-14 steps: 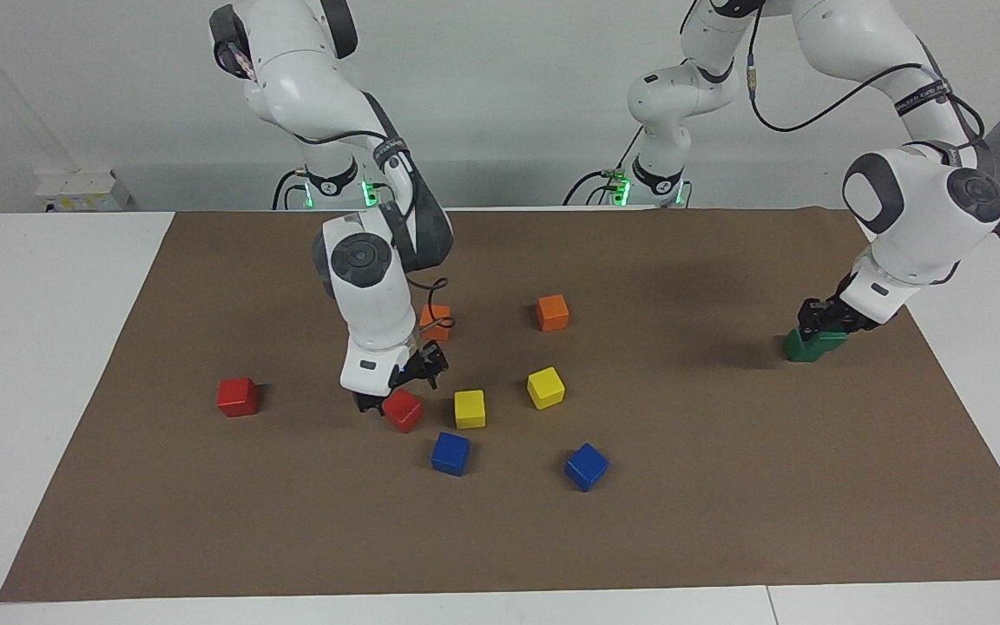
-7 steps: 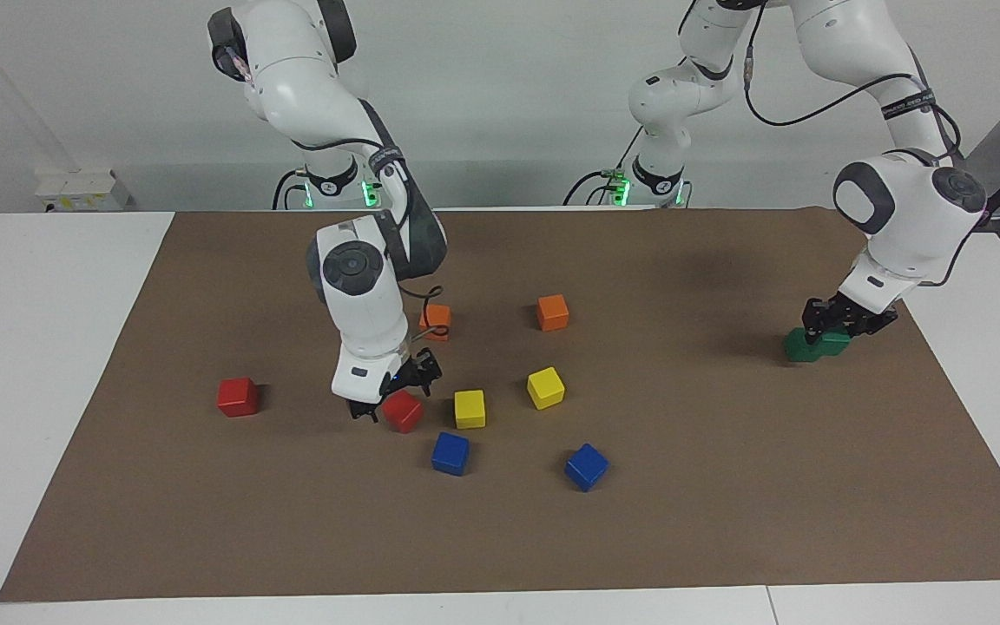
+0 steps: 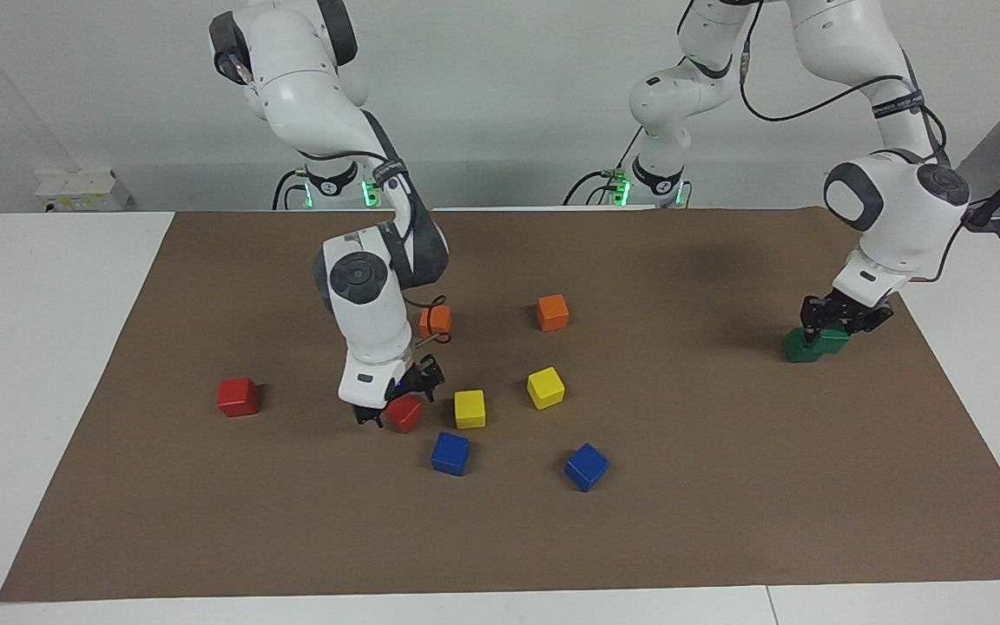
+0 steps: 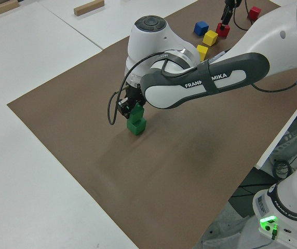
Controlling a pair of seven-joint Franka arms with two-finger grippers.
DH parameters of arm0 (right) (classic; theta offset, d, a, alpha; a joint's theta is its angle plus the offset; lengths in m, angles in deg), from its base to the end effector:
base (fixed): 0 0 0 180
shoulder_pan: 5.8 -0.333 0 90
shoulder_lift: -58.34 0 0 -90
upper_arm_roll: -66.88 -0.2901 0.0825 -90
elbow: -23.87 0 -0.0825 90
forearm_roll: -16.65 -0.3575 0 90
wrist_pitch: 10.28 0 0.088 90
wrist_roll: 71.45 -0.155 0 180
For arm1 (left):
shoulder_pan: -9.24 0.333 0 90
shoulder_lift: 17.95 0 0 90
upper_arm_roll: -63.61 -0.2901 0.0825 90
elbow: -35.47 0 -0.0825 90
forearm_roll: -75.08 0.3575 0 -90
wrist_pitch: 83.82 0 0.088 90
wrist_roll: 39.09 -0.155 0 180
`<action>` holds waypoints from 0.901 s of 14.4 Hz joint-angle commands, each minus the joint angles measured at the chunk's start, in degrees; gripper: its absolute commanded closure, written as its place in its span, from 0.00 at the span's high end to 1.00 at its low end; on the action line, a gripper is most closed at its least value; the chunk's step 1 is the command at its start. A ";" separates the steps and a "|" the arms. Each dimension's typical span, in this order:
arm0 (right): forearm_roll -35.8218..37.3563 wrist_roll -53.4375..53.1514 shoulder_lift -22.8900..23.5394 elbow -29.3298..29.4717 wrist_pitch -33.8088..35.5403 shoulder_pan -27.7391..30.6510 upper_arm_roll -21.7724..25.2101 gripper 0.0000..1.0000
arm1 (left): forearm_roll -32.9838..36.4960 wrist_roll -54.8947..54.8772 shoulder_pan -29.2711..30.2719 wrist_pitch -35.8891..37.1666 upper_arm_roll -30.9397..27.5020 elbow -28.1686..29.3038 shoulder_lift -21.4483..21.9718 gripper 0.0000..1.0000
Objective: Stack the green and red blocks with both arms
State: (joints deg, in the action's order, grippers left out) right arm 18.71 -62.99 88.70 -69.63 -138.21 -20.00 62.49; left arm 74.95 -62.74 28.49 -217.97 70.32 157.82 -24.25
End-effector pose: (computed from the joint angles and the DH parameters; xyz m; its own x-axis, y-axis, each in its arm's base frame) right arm 0.6272 0.2039 0.2634 0.8840 0.4618 0.0732 0.4629 -0.8864 0.0020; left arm 0.5340 0.1187 0.3080 0.9772 -0.1903 0.0943 -0.1887 -0.9817 -0.0254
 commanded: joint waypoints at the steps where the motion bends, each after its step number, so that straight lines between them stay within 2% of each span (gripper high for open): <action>1: 0.84 -0.02 -0.92 -2.73 -2.59 0.40 -0.45 1.00 | -1.45 -1.58 0.96 -3.03 0.50 3.50 2.34 0.00; 5: 0.84 -0.37 -1.36 -4.05 -2.42 0.40 -0.45 1.00 | -1.45 -1.58 0.96 -3.83 0.41 4.48 2.26 0.00; 8: 0.84 -0.64 -1.80 -4.67 -1.80 0.23 -0.45 0.87 | -1.45 -2.10 0.96 -3.92 0.41 4.48 2.08 0.00; 9: 0.84 -0.72 -1.80 -4.67 -1.37 0.22 -0.45 0.73 | -1.45 -2.54 0.96 -3.92 0.41 4.39 1.91 0.53; 10: 0.84 -0.99 -1.89 -4.41 -0.49 0.22 -0.45 0.40 | -1.45 -2.80 0.96 -3.75 0.41 4.30 1.90 1.00; 11: 0.75 -1.08 -1.98 -4.06 0.39 0.31 -0.36 0.11 | -1.45 -2.81 0.96 -3.66 0.41 4.21 1.82 1.00; 12: 0.75 -0.99 -2.41 -3.27 1.44 0.83 -0.10 0.00 | -1.45 -2.81 0.96 -3.22 0.41 3.95 1.82 1.00; 13: 0.84 -0.99 -3.11 -1.52 3.97 1.45 0.16 0.00 | -1.45 -2.81 0.96 -3.04 0.41 3.78 1.73 1.00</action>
State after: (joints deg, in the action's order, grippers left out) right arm 18.87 -63.11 87.87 -72.15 -137.80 -19.93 62.71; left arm 74.80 -63.75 28.50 -220.20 70.31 159.92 -23.87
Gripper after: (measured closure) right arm 0.454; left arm 0.181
